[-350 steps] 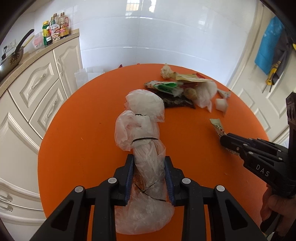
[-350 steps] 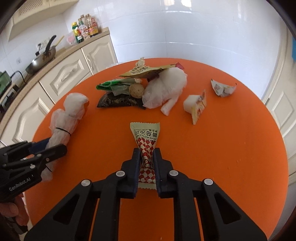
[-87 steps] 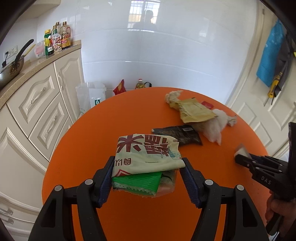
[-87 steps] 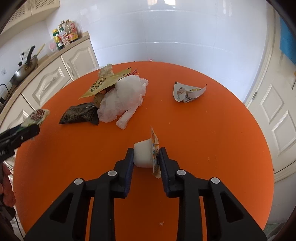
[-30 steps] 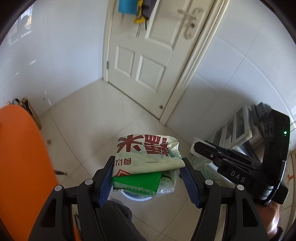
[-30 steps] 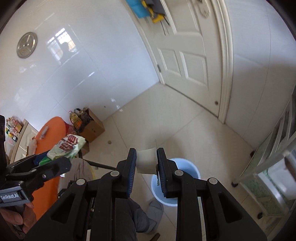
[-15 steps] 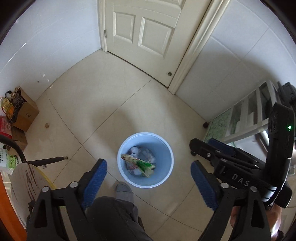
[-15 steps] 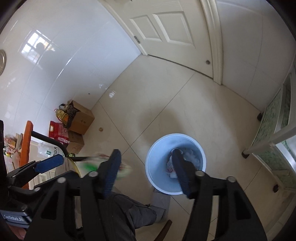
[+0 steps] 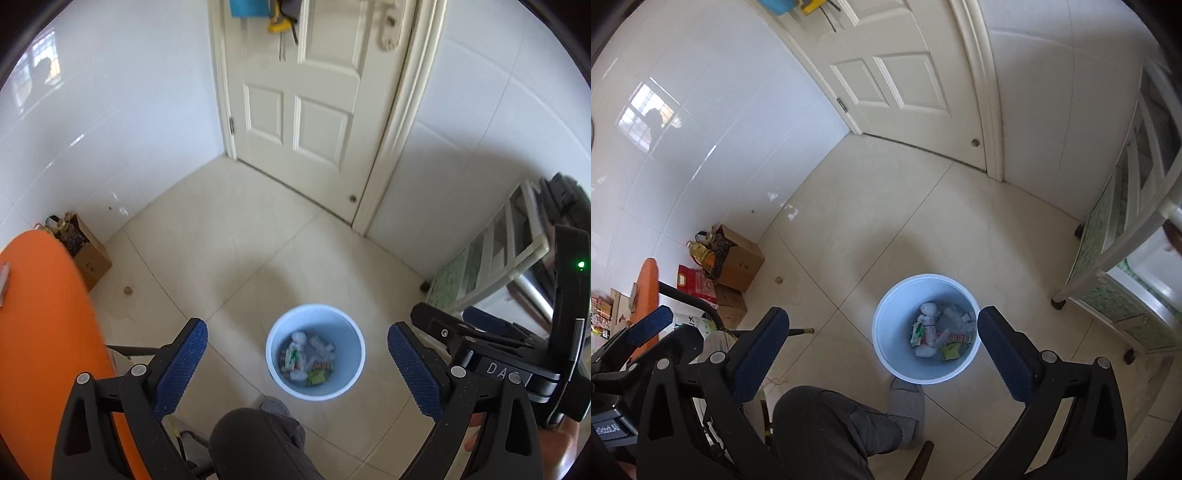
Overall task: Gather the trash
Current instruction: 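Move both tools back over the orange table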
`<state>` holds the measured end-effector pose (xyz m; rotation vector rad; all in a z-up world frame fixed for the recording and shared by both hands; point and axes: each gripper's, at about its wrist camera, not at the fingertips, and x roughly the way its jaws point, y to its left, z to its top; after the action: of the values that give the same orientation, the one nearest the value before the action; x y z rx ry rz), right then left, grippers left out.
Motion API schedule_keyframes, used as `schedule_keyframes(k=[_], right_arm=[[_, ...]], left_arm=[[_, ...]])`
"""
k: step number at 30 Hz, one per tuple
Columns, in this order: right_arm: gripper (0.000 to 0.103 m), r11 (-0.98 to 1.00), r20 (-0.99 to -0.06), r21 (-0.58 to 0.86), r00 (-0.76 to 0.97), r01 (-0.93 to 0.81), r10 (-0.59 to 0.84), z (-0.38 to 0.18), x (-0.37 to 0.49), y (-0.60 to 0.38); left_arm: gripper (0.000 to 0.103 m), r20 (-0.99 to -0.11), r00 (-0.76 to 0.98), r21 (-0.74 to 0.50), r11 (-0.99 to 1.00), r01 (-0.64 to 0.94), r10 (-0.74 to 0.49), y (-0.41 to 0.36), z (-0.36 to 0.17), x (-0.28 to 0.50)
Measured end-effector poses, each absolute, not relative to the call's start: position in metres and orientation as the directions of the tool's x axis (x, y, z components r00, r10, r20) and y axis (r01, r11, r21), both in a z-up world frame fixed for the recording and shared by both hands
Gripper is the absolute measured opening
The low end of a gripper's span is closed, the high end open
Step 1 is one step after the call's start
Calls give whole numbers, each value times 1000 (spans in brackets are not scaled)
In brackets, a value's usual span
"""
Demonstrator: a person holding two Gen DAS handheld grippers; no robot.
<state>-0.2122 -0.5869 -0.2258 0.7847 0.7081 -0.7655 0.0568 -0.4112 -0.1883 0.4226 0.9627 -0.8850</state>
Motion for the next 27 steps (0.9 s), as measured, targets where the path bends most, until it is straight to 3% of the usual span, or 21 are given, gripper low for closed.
schedule_keyframes(k=[4,16,27], right_arm=[[103,489,-753,341,545,803,-369,-191,-215,-558],[103,644,-645,260,626,719,-438,-90,-181,-459],[103,830,-522,250,791,498,-318,-44,-110,-367]], left_arm=[[101,-783,346,-53,609,791,-517,-346,-151,37],[102,-647,533,-84,747,660,-544,-166,-67,5],[102,-560,697,-53,859,510,-449,-39,-31,-68]])
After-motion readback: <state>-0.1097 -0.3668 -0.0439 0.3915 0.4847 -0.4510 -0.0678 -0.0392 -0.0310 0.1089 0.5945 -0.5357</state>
